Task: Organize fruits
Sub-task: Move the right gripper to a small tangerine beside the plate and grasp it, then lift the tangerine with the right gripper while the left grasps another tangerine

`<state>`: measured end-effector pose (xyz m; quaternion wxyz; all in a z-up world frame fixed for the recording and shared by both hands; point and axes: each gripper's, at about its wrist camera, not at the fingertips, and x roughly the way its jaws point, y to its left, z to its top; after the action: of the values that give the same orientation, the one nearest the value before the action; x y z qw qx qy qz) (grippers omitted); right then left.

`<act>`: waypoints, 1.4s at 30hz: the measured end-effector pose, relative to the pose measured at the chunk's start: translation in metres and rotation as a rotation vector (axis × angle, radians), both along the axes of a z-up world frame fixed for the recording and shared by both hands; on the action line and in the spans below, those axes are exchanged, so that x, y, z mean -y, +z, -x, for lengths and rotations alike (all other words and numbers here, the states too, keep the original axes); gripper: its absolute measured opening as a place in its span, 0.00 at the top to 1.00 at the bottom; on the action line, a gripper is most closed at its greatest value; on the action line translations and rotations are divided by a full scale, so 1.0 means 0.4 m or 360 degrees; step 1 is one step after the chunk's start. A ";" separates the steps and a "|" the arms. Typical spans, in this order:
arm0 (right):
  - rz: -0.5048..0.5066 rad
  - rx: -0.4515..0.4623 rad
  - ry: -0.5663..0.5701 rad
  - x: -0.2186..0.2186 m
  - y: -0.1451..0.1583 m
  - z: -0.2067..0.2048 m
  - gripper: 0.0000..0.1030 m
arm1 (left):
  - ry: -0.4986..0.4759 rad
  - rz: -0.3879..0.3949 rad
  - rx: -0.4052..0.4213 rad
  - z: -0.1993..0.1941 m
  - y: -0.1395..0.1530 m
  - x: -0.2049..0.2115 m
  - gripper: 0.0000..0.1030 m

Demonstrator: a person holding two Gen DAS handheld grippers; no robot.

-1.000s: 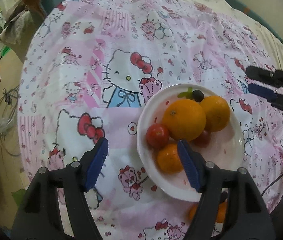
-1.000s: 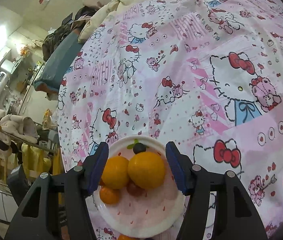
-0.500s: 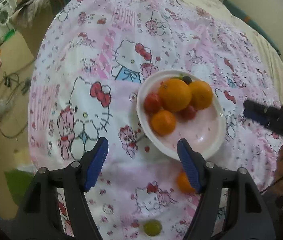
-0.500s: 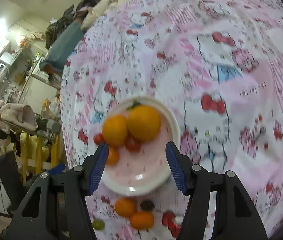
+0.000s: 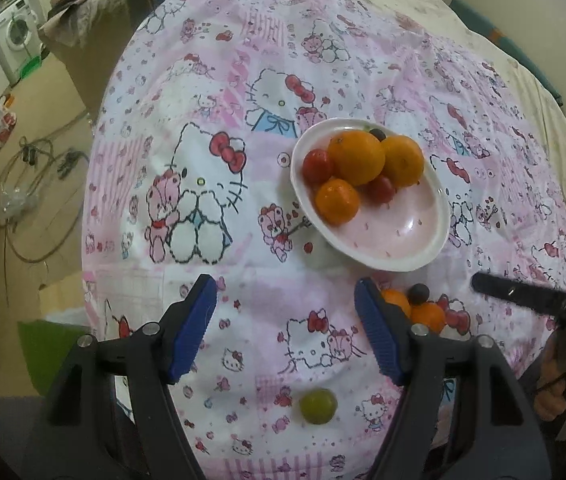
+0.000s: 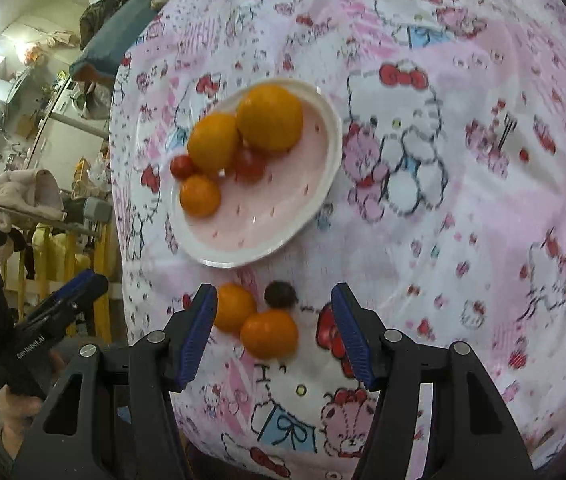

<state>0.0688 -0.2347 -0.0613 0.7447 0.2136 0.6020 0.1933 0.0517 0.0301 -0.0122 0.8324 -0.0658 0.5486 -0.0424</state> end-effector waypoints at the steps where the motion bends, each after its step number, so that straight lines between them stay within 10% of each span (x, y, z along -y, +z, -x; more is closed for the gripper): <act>1: -0.0022 -0.0033 0.0018 -0.007 -0.012 0.005 0.39 | 0.0001 0.0015 -0.0019 0.001 -0.005 0.003 0.34; 15: 0.0080 -0.0201 0.0208 -0.092 -0.122 0.021 0.40 | 0.0078 0.0031 -0.0066 -0.037 -0.051 0.003 0.28; 23: 0.0087 -0.0181 0.0276 -0.107 -0.115 0.020 0.57 | 0.0057 -0.0063 -0.0044 -0.037 -0.061 0.004 0.28; 42: -0.0072 -0.0032 -0.0269 0.123 -0.035 0.015 0.57 | -0.0248 -0.0021 -0.0327 -0.048 -0.160 0.250 0.28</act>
<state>0.0629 -0.2839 -0.0751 0.7472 0.2824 0.5848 0.1411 0.0711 -0.0697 -0.0761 0.7664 -0.0217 0.6347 -0.0964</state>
